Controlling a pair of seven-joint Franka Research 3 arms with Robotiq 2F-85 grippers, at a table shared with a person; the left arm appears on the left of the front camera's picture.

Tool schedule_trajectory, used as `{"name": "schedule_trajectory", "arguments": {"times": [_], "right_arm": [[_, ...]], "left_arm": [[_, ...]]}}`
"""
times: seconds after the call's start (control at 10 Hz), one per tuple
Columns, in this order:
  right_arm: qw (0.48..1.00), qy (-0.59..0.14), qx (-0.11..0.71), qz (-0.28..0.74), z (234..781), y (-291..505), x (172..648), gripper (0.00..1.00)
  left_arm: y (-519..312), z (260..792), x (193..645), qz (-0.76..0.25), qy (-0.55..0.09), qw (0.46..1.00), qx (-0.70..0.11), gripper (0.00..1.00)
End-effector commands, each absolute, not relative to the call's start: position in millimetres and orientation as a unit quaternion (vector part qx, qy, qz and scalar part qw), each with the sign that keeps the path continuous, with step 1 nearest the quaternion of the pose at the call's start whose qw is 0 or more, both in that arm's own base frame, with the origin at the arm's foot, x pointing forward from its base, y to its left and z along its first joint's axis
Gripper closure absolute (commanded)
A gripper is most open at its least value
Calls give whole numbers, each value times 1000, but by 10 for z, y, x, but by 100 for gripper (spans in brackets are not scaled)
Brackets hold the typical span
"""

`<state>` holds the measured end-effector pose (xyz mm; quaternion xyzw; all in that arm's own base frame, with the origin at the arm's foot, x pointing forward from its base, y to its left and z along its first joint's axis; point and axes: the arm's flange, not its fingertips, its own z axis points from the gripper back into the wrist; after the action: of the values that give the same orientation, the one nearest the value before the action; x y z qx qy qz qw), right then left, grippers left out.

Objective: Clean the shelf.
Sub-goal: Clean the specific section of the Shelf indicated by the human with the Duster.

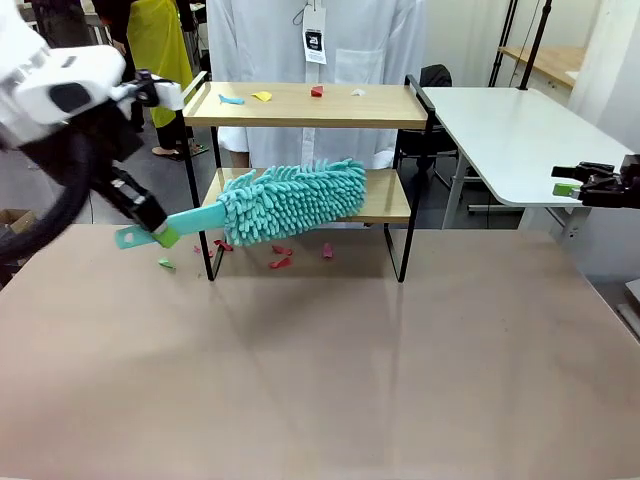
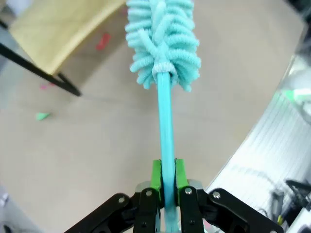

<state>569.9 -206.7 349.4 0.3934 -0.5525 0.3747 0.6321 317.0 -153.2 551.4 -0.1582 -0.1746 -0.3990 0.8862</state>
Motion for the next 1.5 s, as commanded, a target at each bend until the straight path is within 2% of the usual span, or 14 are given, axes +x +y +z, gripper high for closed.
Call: {"name": "schedule_trajectory", "arguments": {"times": [0.0,0.2,0.4,0.5,0.9,1.0,1.1,1.4], "right_arm": [[631,-553,392,377,3520,-2046,5706,0],[631,-553,392,377,3520,-2046,5706,0],[631,-553,392,377,3520,-2046,5706,0],[631,-553,392,377,3520,-2046,5706,0],[631,-553,392,377,3520,-2046,5706,0],[631,-553,392,377,3520,-2046,5706,0],[631,-553,392,377,3520,-2046,5706,0],[631,-553,392,377,3520,-2046,5706,0]], "left_arm": [[-1255,5646,3155,-419,-133,873,-213,87],[-912,5822,3102,-434,-110,869,-212,87],[-553,6010,2997,-463,-26,872,-156,87],[-431,6105,2915,-495,-5,862,-112,87],[-223,6223,2832,-524,77,846,-56,87],[-277,6172,2830,-515,67,854,-10,87],[-223,6211,2775,-505,64,858,-75,87],[-223,6211,2775,-505,64,858,-75,87]]}}
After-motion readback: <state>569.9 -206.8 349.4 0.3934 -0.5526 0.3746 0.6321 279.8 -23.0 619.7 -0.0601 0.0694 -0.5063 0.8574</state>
